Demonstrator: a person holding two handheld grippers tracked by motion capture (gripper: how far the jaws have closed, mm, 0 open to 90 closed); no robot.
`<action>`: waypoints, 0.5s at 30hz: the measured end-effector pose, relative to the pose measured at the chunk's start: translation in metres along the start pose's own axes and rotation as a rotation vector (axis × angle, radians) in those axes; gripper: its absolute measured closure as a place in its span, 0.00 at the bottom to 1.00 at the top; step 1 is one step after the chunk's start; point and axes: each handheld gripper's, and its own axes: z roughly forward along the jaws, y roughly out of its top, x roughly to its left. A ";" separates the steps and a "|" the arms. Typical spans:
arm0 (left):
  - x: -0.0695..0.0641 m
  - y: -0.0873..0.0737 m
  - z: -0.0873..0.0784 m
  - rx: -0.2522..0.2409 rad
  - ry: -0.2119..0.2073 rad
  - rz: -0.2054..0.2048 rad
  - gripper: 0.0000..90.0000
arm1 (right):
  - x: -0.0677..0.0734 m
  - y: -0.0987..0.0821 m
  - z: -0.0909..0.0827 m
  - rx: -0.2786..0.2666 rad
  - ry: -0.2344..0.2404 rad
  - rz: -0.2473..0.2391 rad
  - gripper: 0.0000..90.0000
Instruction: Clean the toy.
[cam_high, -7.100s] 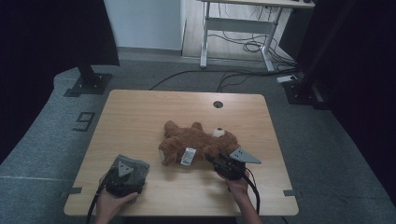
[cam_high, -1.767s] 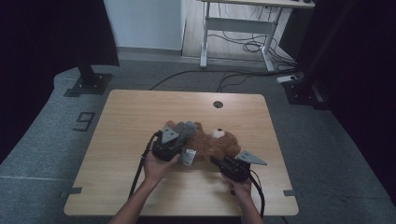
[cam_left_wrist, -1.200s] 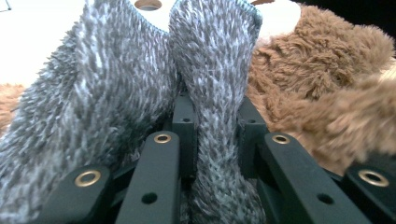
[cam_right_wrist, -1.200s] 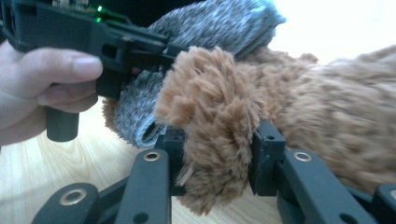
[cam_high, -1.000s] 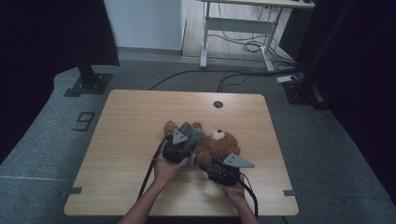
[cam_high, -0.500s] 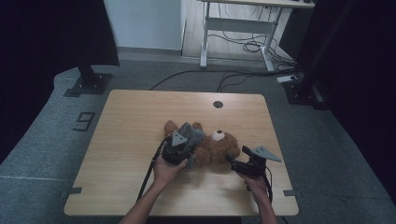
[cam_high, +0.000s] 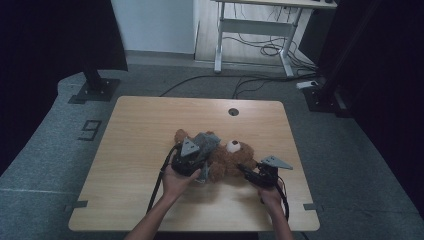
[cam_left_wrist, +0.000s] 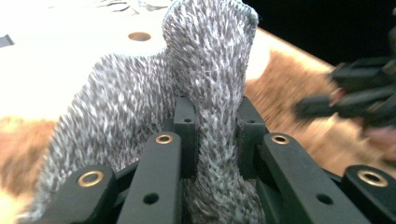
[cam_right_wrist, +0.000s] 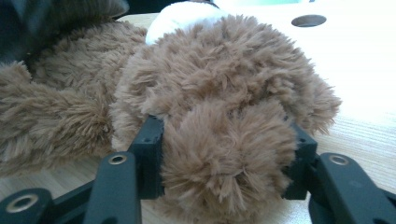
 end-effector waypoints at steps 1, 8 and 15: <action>-0.004 0.007 0.000 -0.002 -0.009 0.006 0.84 | 0.000 0.000 0.000 -0.001 -0.002 -0.002 0.54; -0.059 0.026 0.033 0.056 -0.131 0.078 0.83 | 0.000 0.000 0.000 -0.005 -0.006 0.010 0.55; -0.070 -0.015 0.073 0.148 -0.133 0.034 0.83 | -0.003 -0.001 -0.001 0.001 0.012 0.031 0.59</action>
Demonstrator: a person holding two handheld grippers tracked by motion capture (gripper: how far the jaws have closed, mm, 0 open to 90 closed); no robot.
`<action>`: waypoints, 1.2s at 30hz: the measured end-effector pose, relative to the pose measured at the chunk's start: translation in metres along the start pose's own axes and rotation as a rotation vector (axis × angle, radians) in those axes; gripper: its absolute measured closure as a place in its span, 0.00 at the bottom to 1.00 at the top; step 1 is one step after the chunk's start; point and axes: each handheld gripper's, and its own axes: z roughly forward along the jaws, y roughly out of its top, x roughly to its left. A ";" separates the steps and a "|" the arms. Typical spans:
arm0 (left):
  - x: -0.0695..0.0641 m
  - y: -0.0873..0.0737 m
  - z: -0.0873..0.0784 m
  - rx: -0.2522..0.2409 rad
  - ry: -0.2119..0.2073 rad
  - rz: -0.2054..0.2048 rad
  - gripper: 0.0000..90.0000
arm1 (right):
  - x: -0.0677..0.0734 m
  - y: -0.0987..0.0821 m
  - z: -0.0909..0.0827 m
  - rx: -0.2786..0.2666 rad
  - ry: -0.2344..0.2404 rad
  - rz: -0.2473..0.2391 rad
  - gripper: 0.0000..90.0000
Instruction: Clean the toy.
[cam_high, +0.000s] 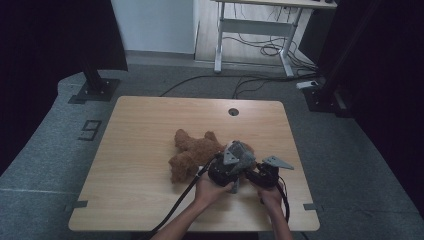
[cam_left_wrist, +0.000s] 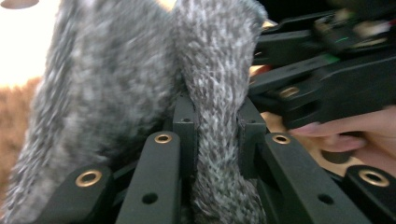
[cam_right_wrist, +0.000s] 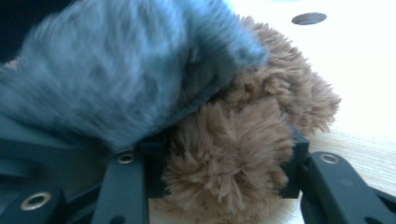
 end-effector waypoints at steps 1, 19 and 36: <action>0.004 -0.003 0.001 -0.009 0.000 -0.020 0.83 | -0.001 -0.001 0.000 0.000 0.006 -0.003 0.59; 0.035 -0.037 -0.038 -0.014 0.115 0.000 0.84 | -0.007 -0.004 -0.002 -0.004 0.038 -0.006 0.60; 0.003 -0.011 -0.024 -0.082 -0.007 -0.015 0.84 | -0.009 -0.005 -0.001 -0.013 0.055 -0.002 0.60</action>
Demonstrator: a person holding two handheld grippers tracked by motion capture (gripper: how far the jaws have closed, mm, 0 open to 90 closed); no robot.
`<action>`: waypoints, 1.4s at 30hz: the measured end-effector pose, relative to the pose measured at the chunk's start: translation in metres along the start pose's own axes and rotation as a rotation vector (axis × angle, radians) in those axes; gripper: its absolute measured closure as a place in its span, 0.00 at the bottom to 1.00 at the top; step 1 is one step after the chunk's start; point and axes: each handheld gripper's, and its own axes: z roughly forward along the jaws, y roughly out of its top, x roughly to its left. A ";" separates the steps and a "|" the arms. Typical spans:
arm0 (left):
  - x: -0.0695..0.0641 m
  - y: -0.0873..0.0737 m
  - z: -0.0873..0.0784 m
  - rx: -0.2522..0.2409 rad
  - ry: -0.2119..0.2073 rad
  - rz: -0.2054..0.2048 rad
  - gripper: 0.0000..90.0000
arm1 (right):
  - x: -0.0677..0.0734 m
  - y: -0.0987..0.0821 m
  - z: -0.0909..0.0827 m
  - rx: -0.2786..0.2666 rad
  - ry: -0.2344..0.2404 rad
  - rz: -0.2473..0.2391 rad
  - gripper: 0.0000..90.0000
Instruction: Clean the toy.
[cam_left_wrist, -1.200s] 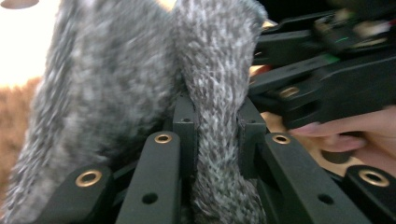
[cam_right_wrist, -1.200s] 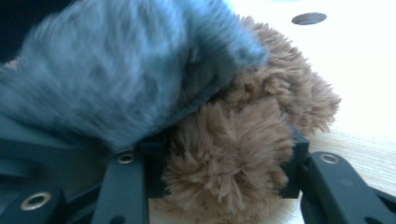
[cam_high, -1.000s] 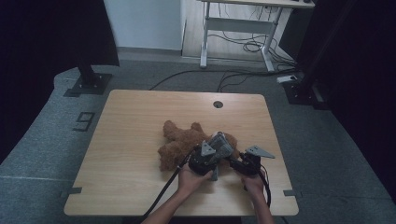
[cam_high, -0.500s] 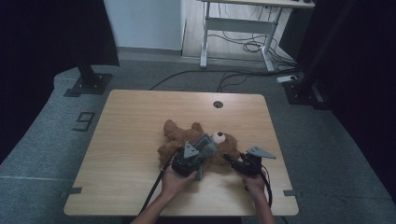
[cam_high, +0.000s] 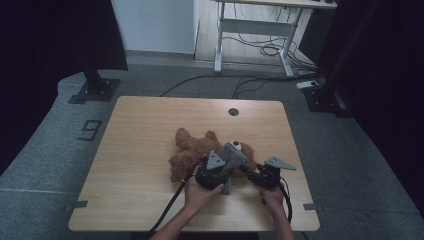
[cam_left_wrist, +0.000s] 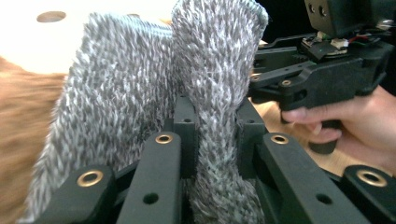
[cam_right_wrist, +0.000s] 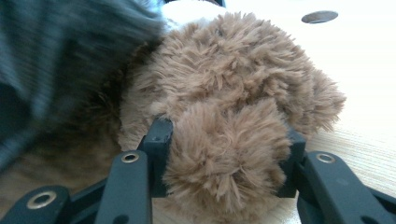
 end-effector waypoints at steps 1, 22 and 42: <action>-0.001 -0.001 0.007 0.007 -0.006 -0.012 0.84 | 0.000 0.000 0.000 0.000 0.000 0.001 0.60; 0.049 -0.046 -0.039 -0.020 0.084 -0.074 0.84 | -0.005 -0.004 -0.001 0.003 0.031 -0.028 0.60; 0.109 -0.056 -0.121 -0.095 0.252 -0.169 0.84 | -0.007 -0.005 -0.001 -0.003 0.039 -0.035 0.60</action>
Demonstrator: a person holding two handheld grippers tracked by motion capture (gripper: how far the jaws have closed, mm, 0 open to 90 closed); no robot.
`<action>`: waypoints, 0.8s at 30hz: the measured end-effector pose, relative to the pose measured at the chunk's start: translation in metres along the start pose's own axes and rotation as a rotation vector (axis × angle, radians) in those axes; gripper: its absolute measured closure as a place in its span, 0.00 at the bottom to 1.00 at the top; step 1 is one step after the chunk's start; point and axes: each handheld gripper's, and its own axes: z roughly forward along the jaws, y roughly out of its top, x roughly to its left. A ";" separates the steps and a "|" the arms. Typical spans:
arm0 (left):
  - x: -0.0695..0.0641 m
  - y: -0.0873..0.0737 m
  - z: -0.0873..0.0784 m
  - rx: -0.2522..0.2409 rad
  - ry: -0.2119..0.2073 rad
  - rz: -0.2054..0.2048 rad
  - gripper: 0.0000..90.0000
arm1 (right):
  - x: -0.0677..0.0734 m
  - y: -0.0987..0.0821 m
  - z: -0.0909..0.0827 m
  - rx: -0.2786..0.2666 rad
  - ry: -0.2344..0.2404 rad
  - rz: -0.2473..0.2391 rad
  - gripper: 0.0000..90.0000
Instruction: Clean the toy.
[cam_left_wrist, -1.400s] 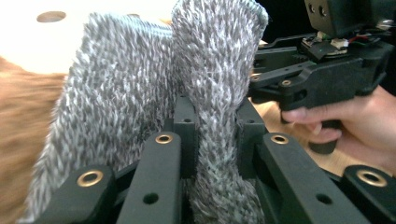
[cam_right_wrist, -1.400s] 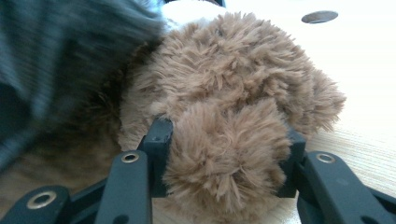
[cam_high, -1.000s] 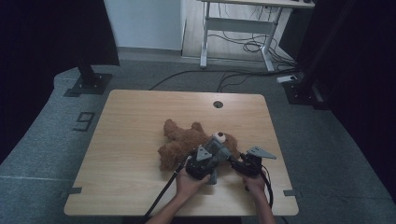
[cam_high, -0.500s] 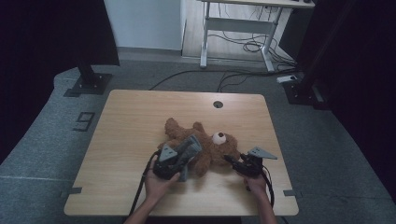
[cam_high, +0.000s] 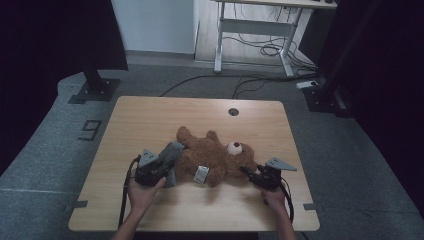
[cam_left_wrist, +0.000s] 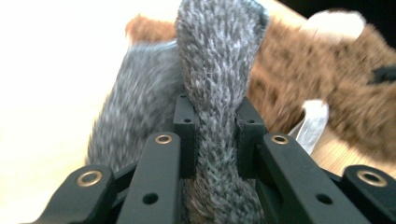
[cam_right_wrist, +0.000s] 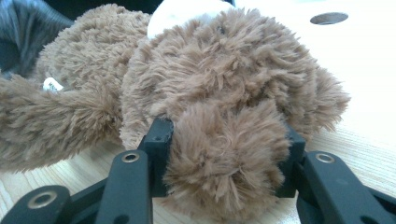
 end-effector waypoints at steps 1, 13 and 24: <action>-0.004 0.007 0.001 -0.007 -0.006 0.010 0.84 | 0.000 0.000 0.000 -0.002 0.000 0.001 0.60; -0.058 0.054 0.077 0.093 -0.062 0.124 0.83 | 0.005 -0.001 0.005 -0.015 -0.032 -0.026 0.60; -0.051 0.025 0.073 0.079 -0.075 0.121 0.84 | 0.011 0.005 -0.001 -0.010 -0.029 -0.039 0.39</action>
